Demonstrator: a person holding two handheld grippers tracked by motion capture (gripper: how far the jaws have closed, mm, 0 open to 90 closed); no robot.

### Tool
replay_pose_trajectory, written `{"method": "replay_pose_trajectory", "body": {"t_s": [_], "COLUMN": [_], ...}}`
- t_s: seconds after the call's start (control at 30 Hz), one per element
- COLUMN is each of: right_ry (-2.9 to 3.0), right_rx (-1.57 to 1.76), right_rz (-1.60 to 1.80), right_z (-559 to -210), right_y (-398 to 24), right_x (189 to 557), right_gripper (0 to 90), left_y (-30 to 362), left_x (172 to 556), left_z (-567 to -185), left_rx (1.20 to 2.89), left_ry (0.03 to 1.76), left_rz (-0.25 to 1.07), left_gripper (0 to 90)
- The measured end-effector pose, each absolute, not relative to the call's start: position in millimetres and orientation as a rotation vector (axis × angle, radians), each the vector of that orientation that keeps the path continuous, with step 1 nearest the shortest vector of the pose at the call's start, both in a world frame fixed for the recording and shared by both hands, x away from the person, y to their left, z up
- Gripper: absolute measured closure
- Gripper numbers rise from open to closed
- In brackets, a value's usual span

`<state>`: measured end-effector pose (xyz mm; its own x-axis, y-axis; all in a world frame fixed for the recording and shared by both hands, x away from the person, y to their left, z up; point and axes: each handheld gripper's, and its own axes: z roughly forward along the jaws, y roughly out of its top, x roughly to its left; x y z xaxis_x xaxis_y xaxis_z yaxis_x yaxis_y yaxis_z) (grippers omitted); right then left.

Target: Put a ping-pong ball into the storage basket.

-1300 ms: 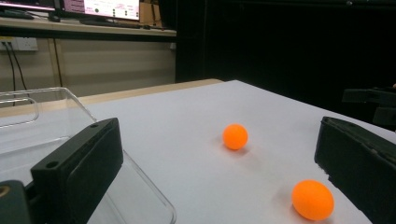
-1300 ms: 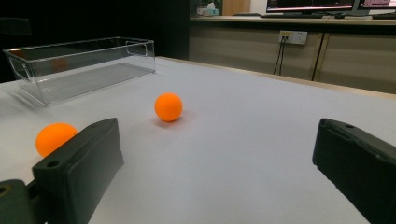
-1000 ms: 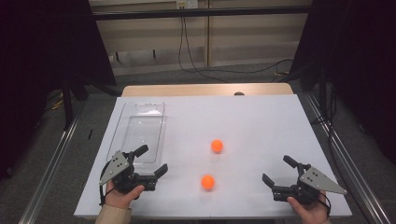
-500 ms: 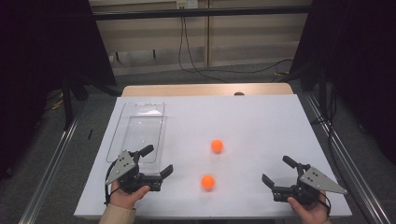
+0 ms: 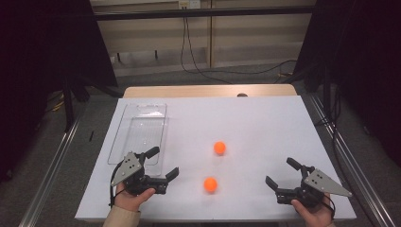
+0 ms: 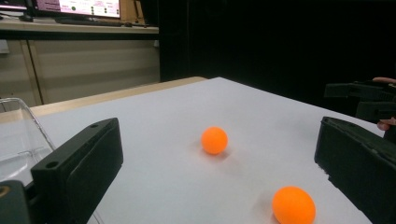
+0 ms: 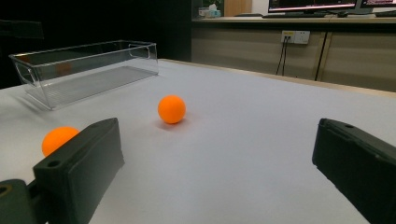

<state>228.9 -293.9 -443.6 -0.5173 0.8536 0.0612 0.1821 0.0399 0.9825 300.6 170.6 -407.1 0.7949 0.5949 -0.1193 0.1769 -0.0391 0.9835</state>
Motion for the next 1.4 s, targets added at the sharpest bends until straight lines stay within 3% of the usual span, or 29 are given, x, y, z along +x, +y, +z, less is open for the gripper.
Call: {"method": "replay_pose_trajectory", "body": {"t_s": [1.4], "right_ry": [1.755], "right_rx": [1.041], "right_rz": [1.518], "right_z": [-443], "right_y": [-293], "right_x": [229], "right_gripper": [1.2], "left_y": [135], "left_x": [306], "left_z": [-412], "left_rx": [1.679], "left_ry": [0.580], "left_rz": [0.320], "left_gripper": [1.0]}}
